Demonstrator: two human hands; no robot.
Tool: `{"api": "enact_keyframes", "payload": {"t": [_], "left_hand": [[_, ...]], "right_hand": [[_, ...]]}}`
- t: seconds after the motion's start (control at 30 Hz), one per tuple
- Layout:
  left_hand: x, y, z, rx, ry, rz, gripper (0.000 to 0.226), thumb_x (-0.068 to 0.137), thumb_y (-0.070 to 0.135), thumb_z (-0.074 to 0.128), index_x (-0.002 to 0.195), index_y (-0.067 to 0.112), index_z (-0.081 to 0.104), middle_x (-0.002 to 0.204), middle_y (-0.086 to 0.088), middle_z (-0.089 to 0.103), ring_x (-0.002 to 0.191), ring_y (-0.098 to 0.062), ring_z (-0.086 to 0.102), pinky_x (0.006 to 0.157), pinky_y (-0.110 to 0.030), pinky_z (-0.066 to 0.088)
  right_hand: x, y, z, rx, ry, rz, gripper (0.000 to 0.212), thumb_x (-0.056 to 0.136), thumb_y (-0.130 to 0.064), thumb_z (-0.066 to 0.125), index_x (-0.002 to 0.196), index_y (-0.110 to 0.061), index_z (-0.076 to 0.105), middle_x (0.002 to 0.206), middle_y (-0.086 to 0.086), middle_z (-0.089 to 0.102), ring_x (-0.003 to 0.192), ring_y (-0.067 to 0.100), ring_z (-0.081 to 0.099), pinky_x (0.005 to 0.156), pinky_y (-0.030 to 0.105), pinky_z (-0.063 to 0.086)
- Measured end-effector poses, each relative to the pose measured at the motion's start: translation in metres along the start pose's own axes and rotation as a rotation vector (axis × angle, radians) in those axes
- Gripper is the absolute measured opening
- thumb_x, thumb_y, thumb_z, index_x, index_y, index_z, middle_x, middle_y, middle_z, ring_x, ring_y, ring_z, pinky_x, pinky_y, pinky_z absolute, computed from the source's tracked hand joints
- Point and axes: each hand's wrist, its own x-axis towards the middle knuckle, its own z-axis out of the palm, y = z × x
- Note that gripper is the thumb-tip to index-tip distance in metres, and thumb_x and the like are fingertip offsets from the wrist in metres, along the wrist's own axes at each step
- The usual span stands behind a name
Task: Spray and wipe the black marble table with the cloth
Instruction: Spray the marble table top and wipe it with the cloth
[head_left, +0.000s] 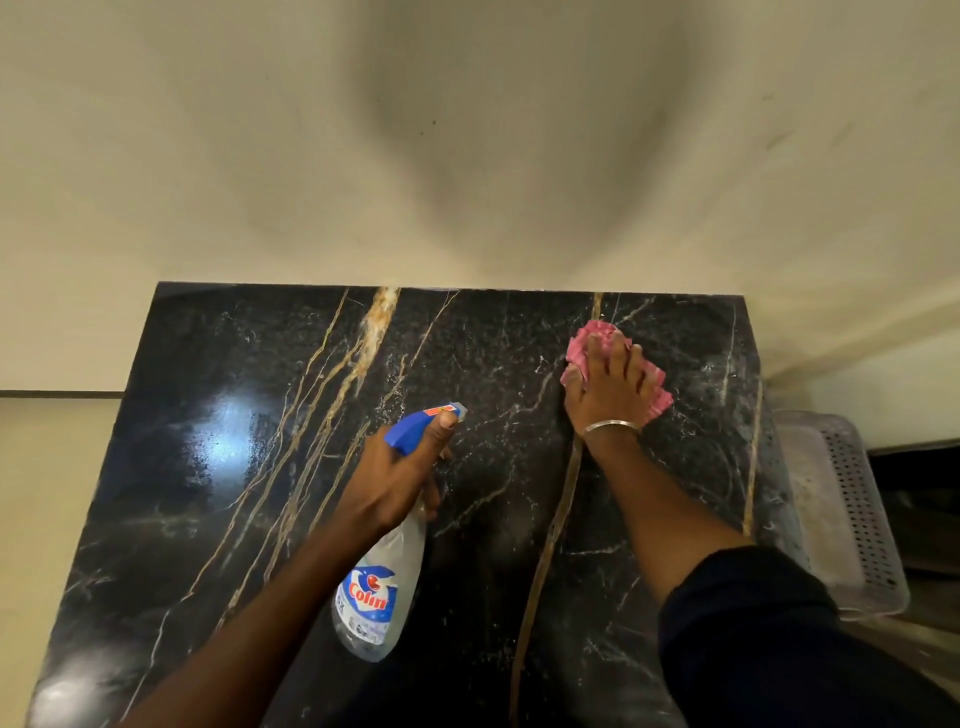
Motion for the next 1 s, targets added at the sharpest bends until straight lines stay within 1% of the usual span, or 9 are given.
{"api": "enact_keyframes", "payload": {"t": [0.07,0.17,0.3,0.5,0.6,0.73,0.83,0.9,1.0], "left_hand": [[-0.002,0.0,-0.001,-0.02,0.009,0.002,0.034,0.094,0.053,0.04,0.091,0.027,0.062,0.055,-0.006,0.063,0.045,-0.025,0.063,0.05,-0.025,0.05],[-0.008,-0.003,-0.004,-0.026,0.034,0.021,0.03,0.094,0.056,0.042,0.105,0.038,0.064,0.074,-0.011,0.07,0.047,-0.028,0.065,0.052,-0.029,0.051],[-0.019,-0.002,-0.01,-0.038,0.072,0.019,0.029,0.091,0.055,0.043,0.083,0.036,0.063,0.049,-0.006,0.062,0.042,-0.028,0.062,0.048,-0.027,0.05],[-0.032,-0.006,-0.014,-0.005,0.054,0.017,0.031,0.09,0.054,0.041,0.088,0.029,0.06,0.049,-0.002,0.061,0.042,-0.027,0.061,0.049,-0.022,0.049],[-0.037,-0.005,-0.013,0.0,0.03,0.02,0.038,0.089,0.054,0.039,0.095,0.023,0.06,0.056,0.0,0.059,0.042,-0.021,0.06,0.049,-0.021,0.05],[-0.046,-0.007,-0.015,0.006,0.012,0.031,0.051,0.091,0.068,0.041,0.088,0.02,0.06,0.052,-0.006,0.06,0.043,-0.023,0.062,0.05,-0.023,0.051],[-0.052,-0.01,-0.016,0.041,0.011,0.043,0.041,0.094,0.06,0.04,0.086,0.025,0.06,0.05,-0.005,0.061,0.046,-0.028,0.064,0.054,-0.027,0.053],[-0.059,-0.009,-0.015,0.057,0.013,0.056,0.041,0.094,0.056,0.038,0.085,0.022,0.06,0.049,-0.004,0.062,0.047,-0.029,0.064,0.056,-0.029,0.054],[-0.068,-0.009,-0.015,0.035,0.028,0.062,0.036,0.094,0.058,0.04,0.086,0.028,0.06,0.05,-0.003,0.06,0.046,-0.028,0.063,0.053,-0.03,0.053]], "right_hand": [[-0.006,-0.024,0.001,0.038,-0.001,0.034,0.065,0.096,-0.053,0.022,0.155,-0.028,0.015,0.163,0.01,0.009,0.149,0.037,0.003,0.117,0.061,0.005],[-0.027,-0.07,0.004,0.054,-0.056,-0.096,0.068,0.093,-0.051,0.024,0.156,-0.027,0.01,0.164,0.011,0.003,0.149,0.039,-0.002,0.115,0.061,-0.002],[-0.069,-0.13,0.016,0.046,-0.099,-0.323,0.072,0.087,-0.047,0.024,0.155,-0.026,0.018,0.163,0.012,0.009,0.149,0.039,0.005,0.116,0.061,0.005],[-0.089,-0.095,0.025,0.03,-0.054,-0.518,0.062,0.093,-0.044,0.035,0.153,-0.031,0.025,0.162,0.005,0.02,0.149,0.031,0.014,0.116,0.058,0.016],[-0.094,-0.045,0.027,-0.006,-0.005,-0.387,0.059,0.096,-0.045,0.029,0.153,-0.033,0.021,0.163,0.002,0.015,0.15,0.027,0.009,0.117,0.057,0.014],[-0.096,0.021,0.021,-0.011,0.039,-0.167,0.058,0.098,-0.046,0.021,0.154,-0.031,0.02,0.163,0.004,0.016,0.15,0.028,0.011,0.118,0.058,0.011],[-0.099,0.042,0.018,0.016,0.032,-0.033,0.063,0.094,-0.049,0.014,0.154,-0.029,0.021,0.163,0.006,0.016,0.149,0.032,0.011,0.117,0.06,0.01],[-0.103,0.034,0.017,0.058,0.029,0.044,0.065,0.092,-0.05,0.017,0.154,-0.029,0.022,0.163,0.007,0.014,0.149,0.034,0.01,0.117,0.061,0.006],[-0.115,0.003,0.018,0.081,-0.007,0.051,0.064,0.094,-0.044,0.035,0.154,-0.03,0.019,0.163,0.009,0.009,0.148,0.038,0.008,0.116,0.064,0.003]]}}
